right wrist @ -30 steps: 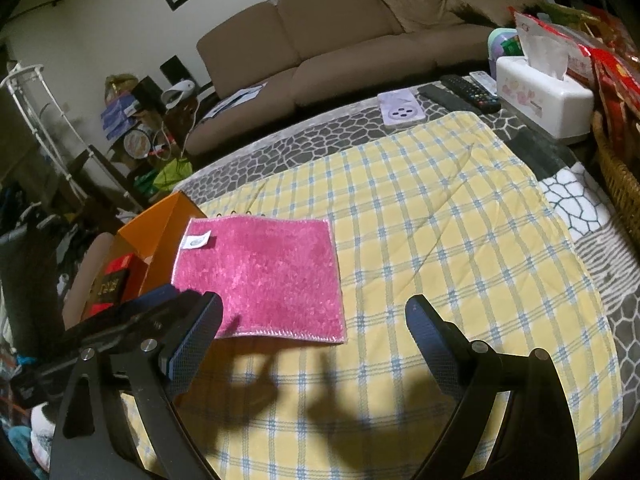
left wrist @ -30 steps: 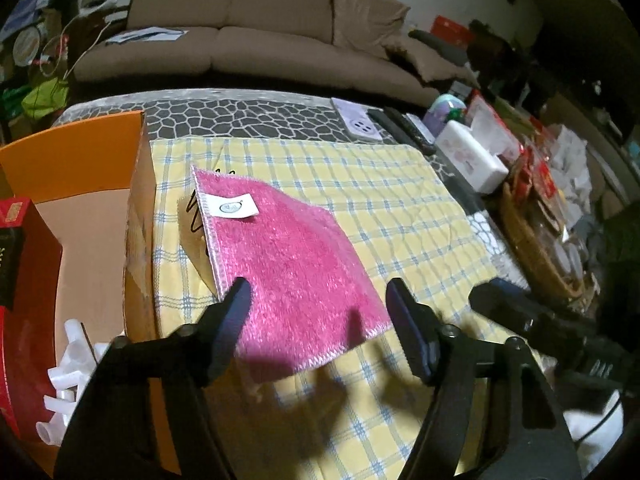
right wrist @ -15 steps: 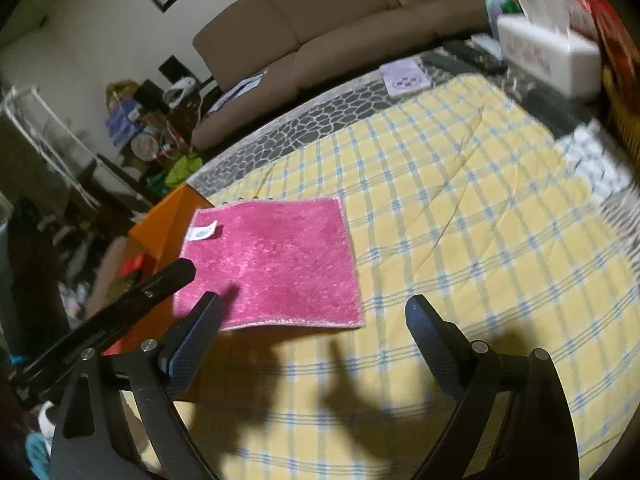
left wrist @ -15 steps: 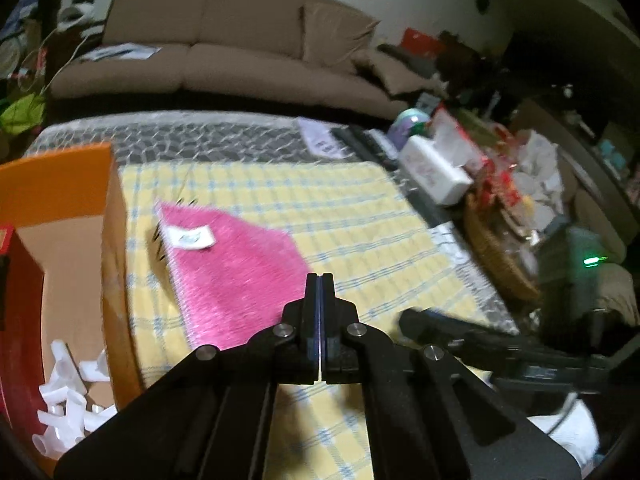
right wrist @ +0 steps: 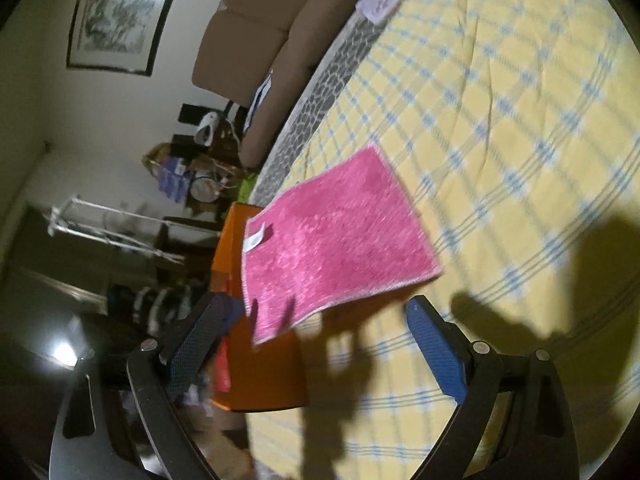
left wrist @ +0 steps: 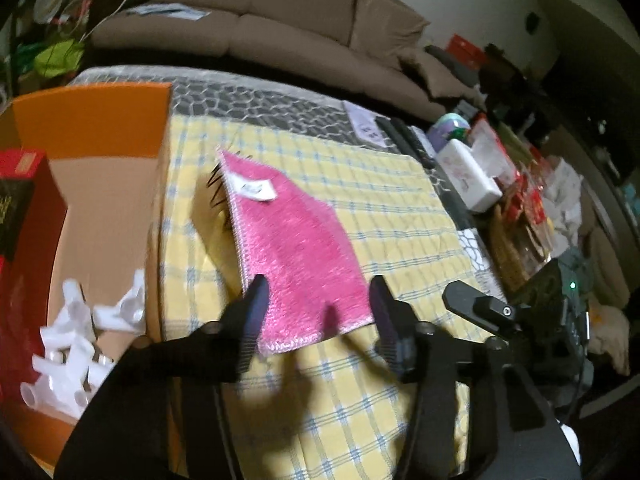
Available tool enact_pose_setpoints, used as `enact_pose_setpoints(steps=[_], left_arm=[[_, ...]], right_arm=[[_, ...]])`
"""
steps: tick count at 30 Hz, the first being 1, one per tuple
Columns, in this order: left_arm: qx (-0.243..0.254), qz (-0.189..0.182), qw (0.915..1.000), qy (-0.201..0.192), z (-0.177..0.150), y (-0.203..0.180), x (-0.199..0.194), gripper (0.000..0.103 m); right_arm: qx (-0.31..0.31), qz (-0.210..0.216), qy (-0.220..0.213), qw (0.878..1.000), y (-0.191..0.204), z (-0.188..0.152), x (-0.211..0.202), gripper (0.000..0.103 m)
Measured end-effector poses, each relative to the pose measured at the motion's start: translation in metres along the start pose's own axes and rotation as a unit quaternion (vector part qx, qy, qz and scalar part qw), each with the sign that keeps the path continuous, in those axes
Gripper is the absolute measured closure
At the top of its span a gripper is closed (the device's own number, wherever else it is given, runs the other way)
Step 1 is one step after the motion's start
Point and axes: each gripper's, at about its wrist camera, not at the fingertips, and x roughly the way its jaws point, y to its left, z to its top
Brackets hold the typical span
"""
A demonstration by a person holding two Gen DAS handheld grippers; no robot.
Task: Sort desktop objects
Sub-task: 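Close the left tool on the edge of the pink cloth, then lift the pink cloth with the left tool while the right tool grasps its other edge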
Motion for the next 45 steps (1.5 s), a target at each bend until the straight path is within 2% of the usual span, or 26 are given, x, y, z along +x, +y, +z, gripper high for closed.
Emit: enact_pose_setpoints(steps=[6, 9, 15, 17, 18, 19, 22, 26, 33, 38, 39, 43, 44, 45], left_arm=[[0.001, 0.000, 1.0000, 0.007, -0.002, -0.004, 0.006, 0.045], [-0.002, -0.004, 1.0000, 0.004, -0.007, -0.002, 0.003, 0.040], [0.002, -0.007, 0.9998, 0.016, -0.018, -0.011, 0.010, 0.031], [0.000, -0.011, 0.9998, 0.016, -0.022, -0.011, 0.009, 0.029], [-0.006, -0.010, 0.9998, 0.017, -0.023, -0.010, 0.010, 0.029], [-0.015, -0.010, 0.9997, 0.018, -0.023, -0.008, 0.011, 0.029], [-0.049, -0.028, 0.9982, 0.021, -0.025, -0.003, 0.011, 0.027], [-0.071, -0.030, 0.9967, 0.023, -0.026, 0.000, 0.018, 0.020], [-0.167, -0.038, 0.9851, 0.015, -0.015, 0.017, 0.033, 0.015], [-0.218, -0.031, 0.9752, 0.023, -0.015, 0.032, 0.049, 0.015], [-0.240, -0.034, 0.9696, 0.031, -0.018, 0.037, 0.053, 0.015], [-0.288, -0.084, 0.9532, 0.034, -0.037, 0.050, 0.058, 0.015], [-0.292, -0.091, 0.9516, 0.032, -0.039, 0.052, 0.059, 0.015], [-0.286, -0.088, 0.9536, 0.029, -0.039, 0.051, 0.060, 0.015]], right_arm=[[0.045, 0.020, 0.006, 0.999, -0.009, -0.006, 0.015, 0.008], [0.079, 0.034, -0.015, 0.996, -0.014, -0.007, 0.017, 0.019], [0.137, 0.067, -0.040, 0.988, -0.025, -0.009, 0.030, 0.032], [0.159, 0.081, -0.048, 0.983, -0.031, -0.010, 0.034, 0.043], [0.165, 0.086, -0.053, 0.981, -0.034, -0.010, 0.035, 0.053], [0.174, 0.094, -0.059, 0.978, -0.037, -0.010, 0.037, 0.059], [0.197, 0.119, -0.078, 0.970, -0.042, -0.011, 0.036, 0.065], [0.214, 0.155, -0.098, 0.960, -0.045, -0.011, 0.034, 0.070], [0.240, 0.180, -0.108, 0.948, -0.053, -0.016, 0.031, 0.070], [0.230, 0.182, -0.104, 0.950, -0.049, -0.012, 0.032, 0.070], [0.231, 0.182, -0.105, 0.950, -0.050, -0.012, 0.032, 0.070], [0.242, 0.183, -0.108, 0.947, -0.055, -0.014, 0.032, 0.070], [0.241, 0.182, -0.107, 0.947, -0.055, -0.013, 0.033, 0.070], [0.240, 0.180, -0.105, 0.948, -0.055, -0.014, 0.034, 0.070]])
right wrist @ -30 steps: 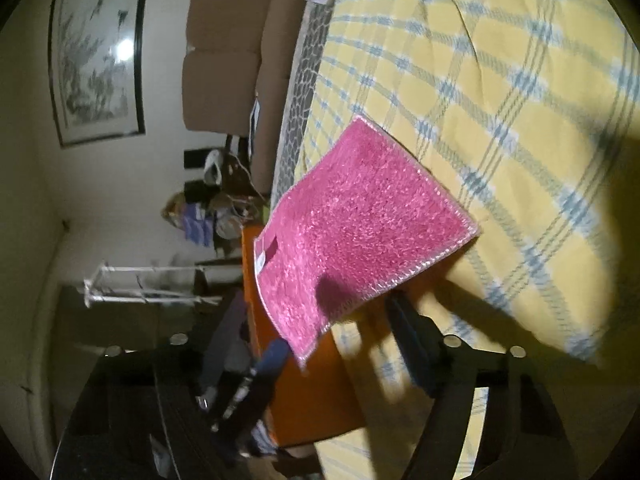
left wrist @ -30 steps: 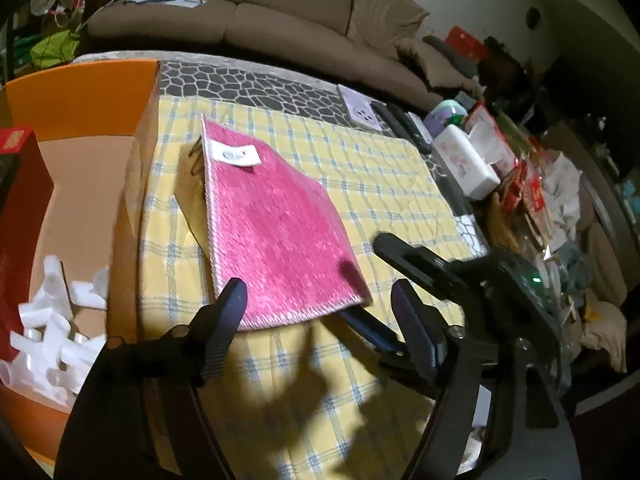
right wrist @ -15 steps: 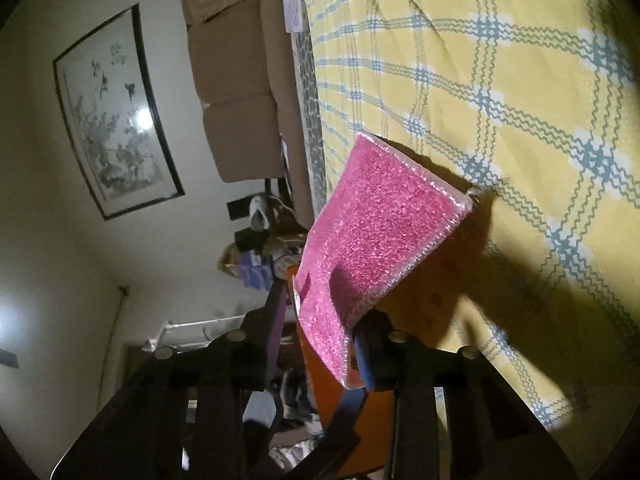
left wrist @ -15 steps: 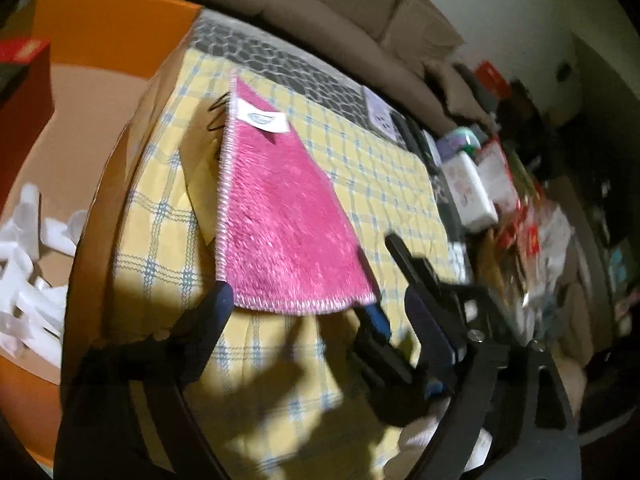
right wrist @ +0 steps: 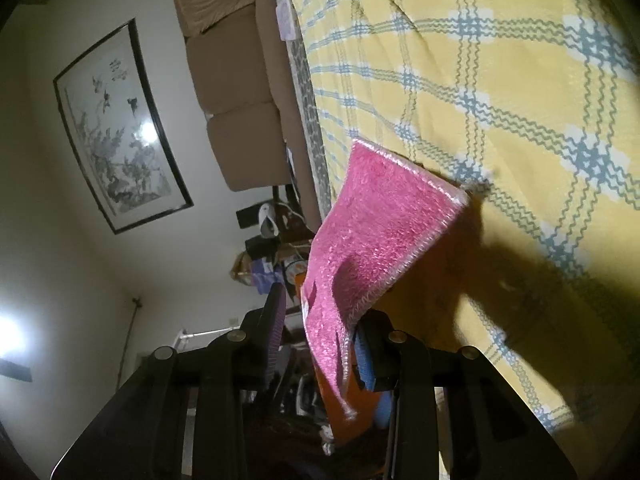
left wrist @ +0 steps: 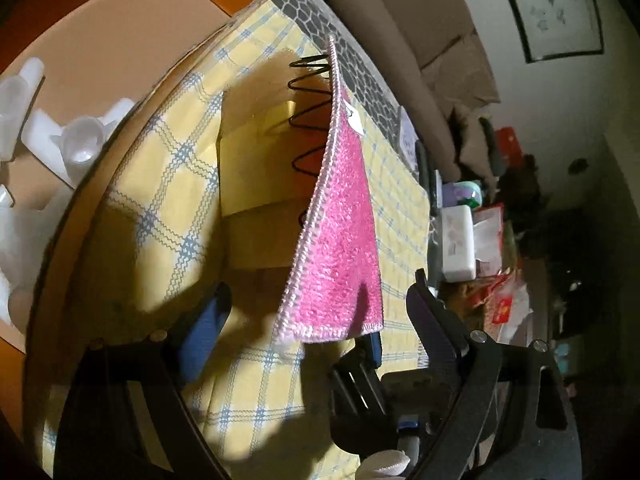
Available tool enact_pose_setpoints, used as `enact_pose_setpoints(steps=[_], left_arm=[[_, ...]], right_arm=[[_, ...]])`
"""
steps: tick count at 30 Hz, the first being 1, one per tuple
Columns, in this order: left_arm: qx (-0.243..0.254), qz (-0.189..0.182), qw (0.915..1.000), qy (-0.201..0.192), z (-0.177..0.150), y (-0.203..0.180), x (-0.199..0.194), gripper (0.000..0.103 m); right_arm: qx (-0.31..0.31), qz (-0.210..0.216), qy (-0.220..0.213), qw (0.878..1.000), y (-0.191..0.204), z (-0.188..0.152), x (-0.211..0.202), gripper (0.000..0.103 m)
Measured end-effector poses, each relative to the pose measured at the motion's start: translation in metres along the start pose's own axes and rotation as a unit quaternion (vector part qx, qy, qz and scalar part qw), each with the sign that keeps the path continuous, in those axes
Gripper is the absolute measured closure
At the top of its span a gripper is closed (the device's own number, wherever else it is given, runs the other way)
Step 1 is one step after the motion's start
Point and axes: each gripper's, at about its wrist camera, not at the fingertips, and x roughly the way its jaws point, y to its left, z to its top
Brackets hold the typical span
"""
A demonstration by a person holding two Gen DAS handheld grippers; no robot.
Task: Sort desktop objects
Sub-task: 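Lift the pink cloth with the left tool while the right tool grasps its other edge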
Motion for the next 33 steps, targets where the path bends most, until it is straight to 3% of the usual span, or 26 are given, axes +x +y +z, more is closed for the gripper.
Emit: enact_pose_setpoints(steps=[3, 6, 9, 10, 11, 16, 22, 28, 33], left_arm=[[0.007, -0.007, 0.9999, -0.010, 0.003, -0.004, 0.002, 0.017], [0.004, -0.003, 0.9998, -0.017, 0.007, -0.006, 0.002, 0.029], [0.013, 0.000, 0.9998, -0.013, 0.008, -0.008, 0.006, 0.053], [0.019, -0.002, 0.9998, -0.009, 0.008, -0.009, 0.007, 0.071], [0.025, -0.003, 0.9997, -0.006, 0.007, -0.010, 0.007, 0.079], [0.051, -0.006, 0.9986, -0.010, 0.001, -0.016, 0.003, 0.097], [0.109, -0.012, 0.9937, -0.021, -0.007, -0.043, -0.013, 0.099], [0.137, -0.048, 0.9889, -0.029, -0.006, -0.070, -0.039, 0.099], [0.173, -0.070, 0.9817, -0.041, -0.001, -0.089, -0.072, 0.099]], right_arm=[[-0.008, -0.006, 0.007, 1.000, 0.003, -0.002, 0.002, 0.070], [-0.017, -0.011, 0.004, 1.000, 0.006, -0.001, 0.001, 0.070], [-0.026, -0.017, 0.004, 0.999, 0.008, 0.000, 0.003, 0.068], [-0.031, -0.022, 0.005, 0.999, 0.009, -0.001, 0.004, 0.068], [-0.035, -0.026, 0.006, 0.999, 0.009, -0.002, 0.006, 0.068], [-0.064, -0.036, 0.015, 0.997, 0.016, -0.007, 0.010, 0.068], [-0.098, -0.021, 0.018, 0.995, 0.032, -0.008, 0.010, 0.073], [-0.159, -0.015, 0.030, 0.987, 0.065, -0.015, 0.010, 0.073], [-0.190, 0.016, 0.044, 0.981, 0.094, -0.025, 0.009, 0.073]])
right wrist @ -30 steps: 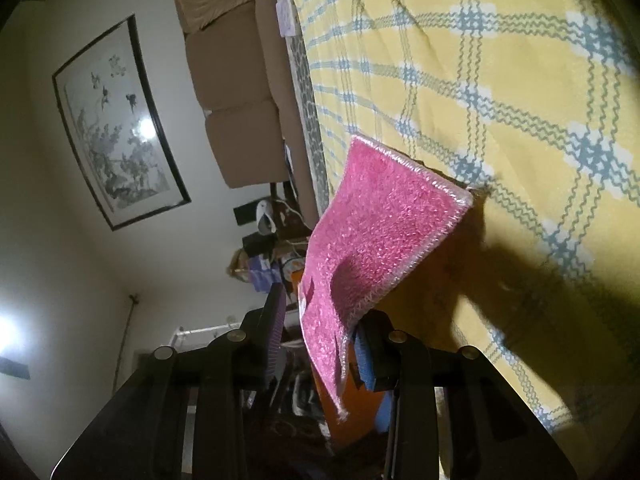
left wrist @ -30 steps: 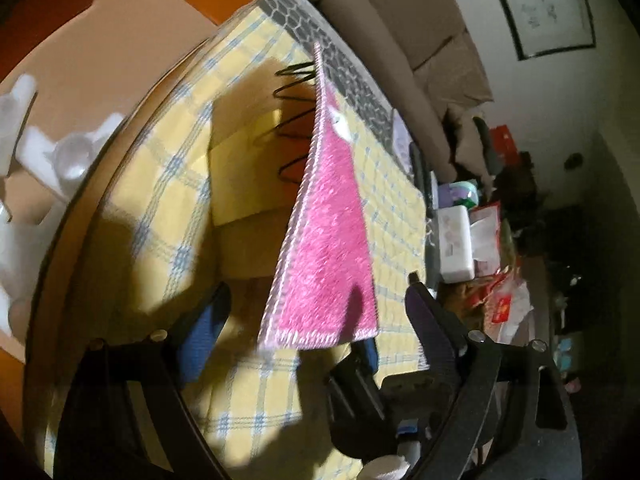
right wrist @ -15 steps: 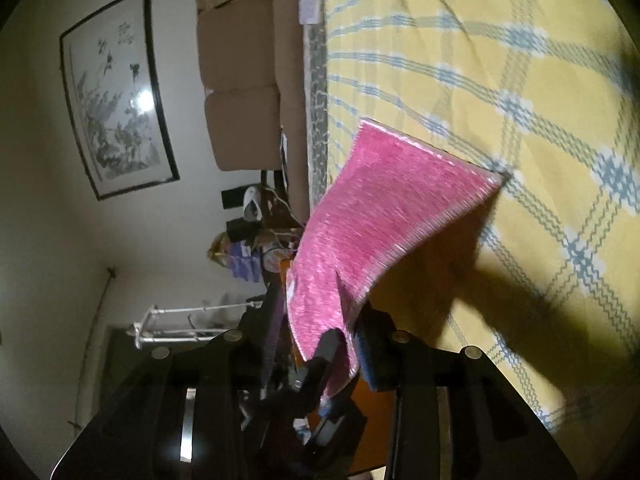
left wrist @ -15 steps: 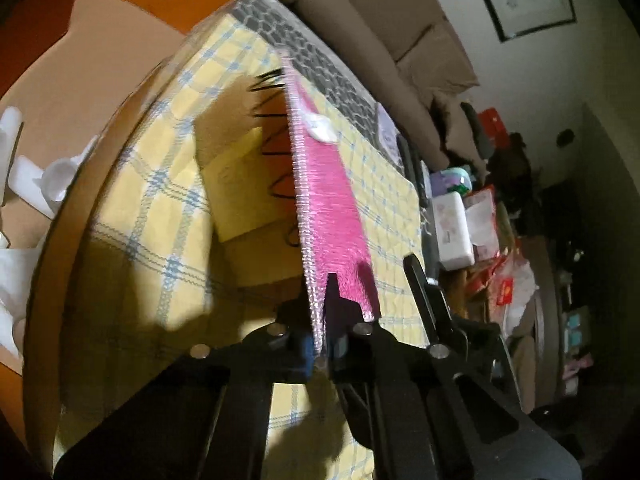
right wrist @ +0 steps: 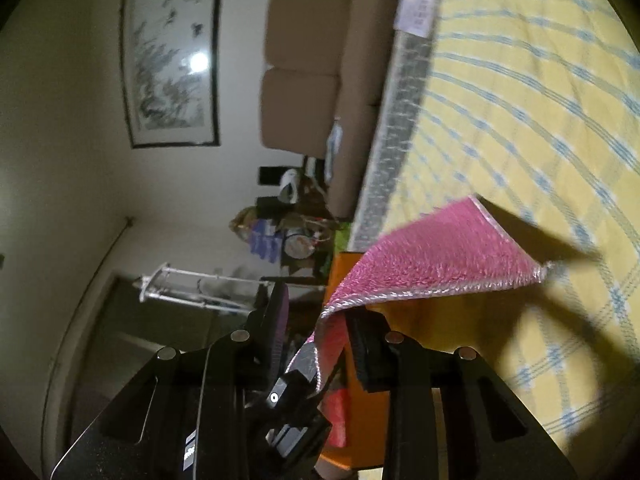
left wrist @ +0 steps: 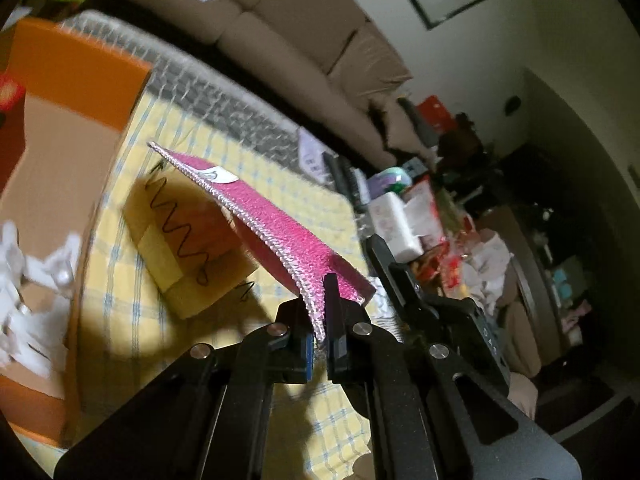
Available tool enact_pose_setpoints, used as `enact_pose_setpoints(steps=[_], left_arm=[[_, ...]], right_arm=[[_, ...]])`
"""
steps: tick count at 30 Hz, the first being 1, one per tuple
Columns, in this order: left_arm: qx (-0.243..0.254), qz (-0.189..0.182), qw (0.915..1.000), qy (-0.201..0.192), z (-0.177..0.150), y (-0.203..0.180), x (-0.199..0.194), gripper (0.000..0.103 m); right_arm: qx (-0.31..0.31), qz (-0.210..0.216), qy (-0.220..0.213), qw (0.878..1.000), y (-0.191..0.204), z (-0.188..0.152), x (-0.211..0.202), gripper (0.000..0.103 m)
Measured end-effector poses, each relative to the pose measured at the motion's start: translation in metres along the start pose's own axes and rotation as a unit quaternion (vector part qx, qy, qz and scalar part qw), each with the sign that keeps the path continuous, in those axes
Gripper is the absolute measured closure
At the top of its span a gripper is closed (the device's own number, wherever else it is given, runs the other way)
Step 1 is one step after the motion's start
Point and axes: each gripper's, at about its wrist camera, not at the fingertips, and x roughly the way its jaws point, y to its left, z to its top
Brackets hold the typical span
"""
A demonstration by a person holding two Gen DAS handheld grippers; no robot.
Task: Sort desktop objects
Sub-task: 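Lift the pink cloth with the left tool while the right tool grasps its other edge, then carry the pink cloth with both tools over the orange box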
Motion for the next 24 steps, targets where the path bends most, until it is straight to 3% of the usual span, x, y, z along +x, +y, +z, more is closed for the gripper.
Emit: enact_pose_setpoints(steps=[8, 19, 24], left_arm=[[0.056, -0.010, 0.9982, -0.017, 0.019, -0.012, -0.054, 0.099], [0.063, 0.003, 0.9970, -0.046, 0.040, 0.033, -0.128, 0.099], [0.064, 0.016, 0.9966, -0.050, 0.052, 0.054, -0.144, 0.099]], right_arm=[[-0.045, 0.027, 0.028, 0.998, 0.037, -0.013, 0.019, 0.073], [-0.093, 0.051, 0.094, 0.990, 0.074, -0.057, 0.087, 0.072], [-0.080, 0.067, 0.113, 0.988, 0.073, -0.079, 0.121, 0.072]])
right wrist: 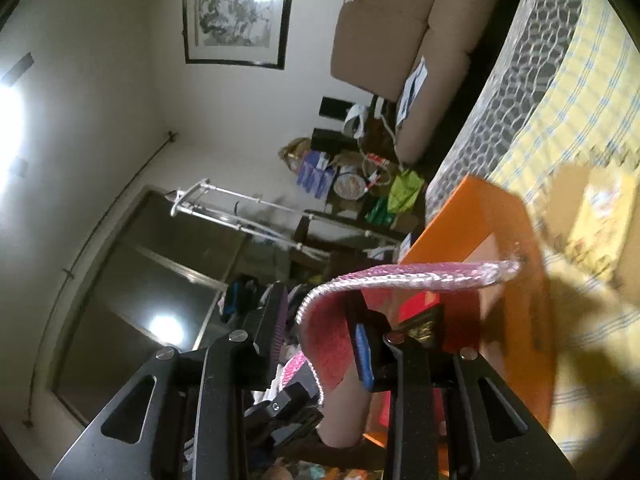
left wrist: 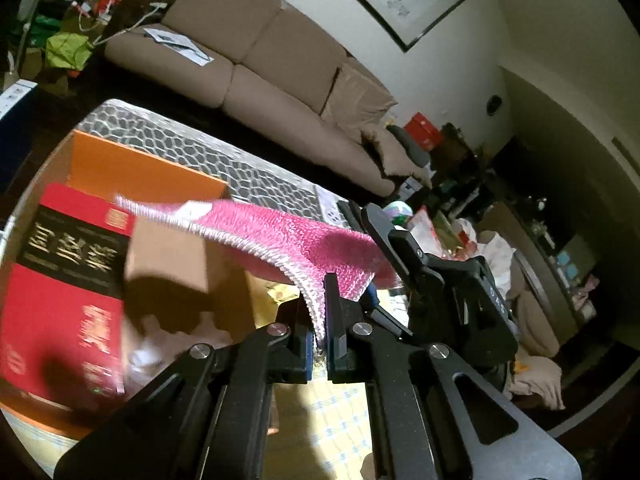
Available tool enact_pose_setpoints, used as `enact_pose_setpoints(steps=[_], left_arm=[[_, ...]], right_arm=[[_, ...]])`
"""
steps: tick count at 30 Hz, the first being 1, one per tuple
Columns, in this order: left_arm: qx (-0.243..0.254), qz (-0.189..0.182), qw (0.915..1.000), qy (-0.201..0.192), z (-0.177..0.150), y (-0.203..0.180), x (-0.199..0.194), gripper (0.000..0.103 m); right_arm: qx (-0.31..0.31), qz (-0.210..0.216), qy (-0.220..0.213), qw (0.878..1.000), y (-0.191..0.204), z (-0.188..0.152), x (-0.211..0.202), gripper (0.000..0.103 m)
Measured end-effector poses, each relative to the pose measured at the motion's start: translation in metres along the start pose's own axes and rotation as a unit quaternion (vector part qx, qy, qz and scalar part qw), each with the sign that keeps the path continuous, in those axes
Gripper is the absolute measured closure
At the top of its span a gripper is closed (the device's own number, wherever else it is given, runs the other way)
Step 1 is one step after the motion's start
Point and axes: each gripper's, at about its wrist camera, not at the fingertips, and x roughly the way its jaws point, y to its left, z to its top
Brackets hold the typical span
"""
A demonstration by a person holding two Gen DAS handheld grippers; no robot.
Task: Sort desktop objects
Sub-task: 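Carry the pink cloth with both tools over the orange box, then lower the pink cloth into the orange box and open both tools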
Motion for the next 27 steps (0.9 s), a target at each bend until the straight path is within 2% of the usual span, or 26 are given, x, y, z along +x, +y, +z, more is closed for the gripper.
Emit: enact_pose_setpoints(steps=[6, 11, 15, 19, 27], left_arm=[[-0.014, 0.012, 0.9998, -0.011, 0.014, 0.032, -0.009, 0.099], [-0.030, 0.028, 0.9991, -0.012, 0.036, 0.058, 0.003, 0.099], [-0.055, 0.061, 0.9963, -0.025, 0.075, 0.091, 0.018, 0.099], [-0.062, 0.094, 0.9934, -0.024, 0.100, 0.115, 0.033, 0.099], [-0.036, 0.158, 0.9867, -0.001, 0.108, 0.136, 0.059, 0.099]], right_arm=[[0.001, 0.001, 0.024, 1.000, -0.007, -0.006, 0.041, 0.072], [-0.005, -0.015, 0.044, 0.999, -0.013, -0.003, 0.063, 0.071], [-0.006, -0.037, 0.052, 0.998, -0.021, -0.005, 0.060, 0.070], [-0.025, -0.067, 0.058, 0.996, -0.022, -0.005, 0.051, 0.067], [-0.023, -0.084, 0.052, 0.995, -0.030, 0.001, 0.037, 0.064]])
